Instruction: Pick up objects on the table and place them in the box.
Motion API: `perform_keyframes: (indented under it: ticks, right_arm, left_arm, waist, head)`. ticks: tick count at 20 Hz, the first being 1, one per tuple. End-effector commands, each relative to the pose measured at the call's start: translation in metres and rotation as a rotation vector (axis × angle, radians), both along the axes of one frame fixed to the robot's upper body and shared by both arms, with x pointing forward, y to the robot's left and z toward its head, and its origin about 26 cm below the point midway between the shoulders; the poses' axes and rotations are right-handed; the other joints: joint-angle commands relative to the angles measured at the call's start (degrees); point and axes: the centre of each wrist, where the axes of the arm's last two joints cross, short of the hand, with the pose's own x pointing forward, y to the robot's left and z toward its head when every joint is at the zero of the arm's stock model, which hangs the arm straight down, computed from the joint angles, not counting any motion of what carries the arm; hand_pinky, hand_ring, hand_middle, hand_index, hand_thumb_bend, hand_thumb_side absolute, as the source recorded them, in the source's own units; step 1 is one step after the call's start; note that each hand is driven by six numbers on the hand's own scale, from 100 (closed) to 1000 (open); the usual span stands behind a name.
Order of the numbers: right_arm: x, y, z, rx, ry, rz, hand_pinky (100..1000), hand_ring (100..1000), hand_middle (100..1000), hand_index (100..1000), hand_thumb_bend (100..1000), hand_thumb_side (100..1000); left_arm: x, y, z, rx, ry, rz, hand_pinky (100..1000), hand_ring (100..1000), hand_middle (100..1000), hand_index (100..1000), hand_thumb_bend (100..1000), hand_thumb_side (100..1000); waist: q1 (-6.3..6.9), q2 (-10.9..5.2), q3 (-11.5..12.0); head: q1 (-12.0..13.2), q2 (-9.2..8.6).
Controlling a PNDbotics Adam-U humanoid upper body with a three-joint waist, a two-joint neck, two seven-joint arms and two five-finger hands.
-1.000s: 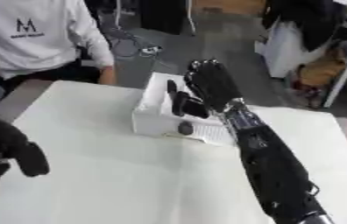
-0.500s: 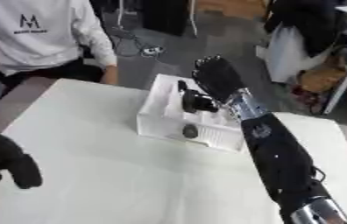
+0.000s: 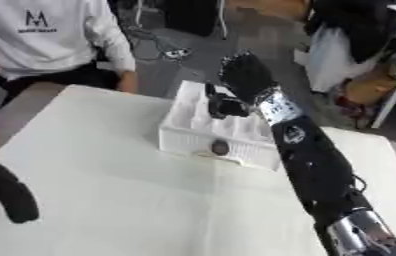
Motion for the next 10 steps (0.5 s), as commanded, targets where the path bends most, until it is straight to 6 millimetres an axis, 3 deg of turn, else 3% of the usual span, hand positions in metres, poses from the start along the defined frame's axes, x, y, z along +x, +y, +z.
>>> perform_keyframes:
  ticks: [1,3,6,7,8,9,10]
  right_arm:
    - [-0.005,-0.015,0.034,-0.015,-0.006,-0.091,100,100,100,100,100,841]
    - [-0.007,-0.022,0.041,-0.015,0.019,-0.148,100,100,100,100,100,842]
    - [-0.010,-0.033,0.051,0.007,0.036,-0.225,100,232,129,185,100,875]
    - [-0.010,-0.034,0.053,0.015,0.039,-0.242,100,217,114,174,100,871]
    - [-0.011,-0.038,0.055,0.025,0.040,-0.263,178,386,313,358,100,907]
    - [-0.013,-0.041,0.058,0.039,0.036,-0.290,217,410,345,388,100,914]
    - [-0.014,-0.044,0.062,0.051,0.026,-0.313,338,488,431,451,100,933]
  left_arm:
    - [-0.002,0.000,0.009,0.039,-0.034,-0.008,573,565,766,846,484,706]
    - [-0.002,-0.001,0.011,0.046,-0.041,-0.012,571,564,765,846,484,707]
    - [-0.001,-0.002,0.012,0.059,-0.047,-0.015,566,561,765,847,482,710]
    - [-0.001,-0.002,0.012,0.063,-0.048,-0.015,567,561,765,847,482,710]
    - [-0.001,-0.002,0.012,0.066,-0.048,-0.015,563,559,764,848,481,712]
    - [-0.001,-0.002,0.012,0.070,-0.048,-0.014,563,558,764,848,481,713]
    - [-0.001,-0.002,0.012,0.073,-0.048,-0.013,562,558,764,848,481,713]
  waist:
    - [0.04,-0.24,0.60]
    - [-0.47,0.56,1.33]
    - [-1.12,1.93,2.24]
    - [-1.23,2.20,2.40]
    - [-1.36,2.65,2.53]
    - [-1.49,3.10,2.67]
    - [-1.59,3.50,2.76]
  head:
    - [-1.35,-0.43]
    - [-1.80,-0.85]
    - [-2.00,-1.61]
    - [-2.03,-1.76]
    - [-2.07,-1.96]
    - [-2.15,-2.17]
    - [-2.22,-2.40]
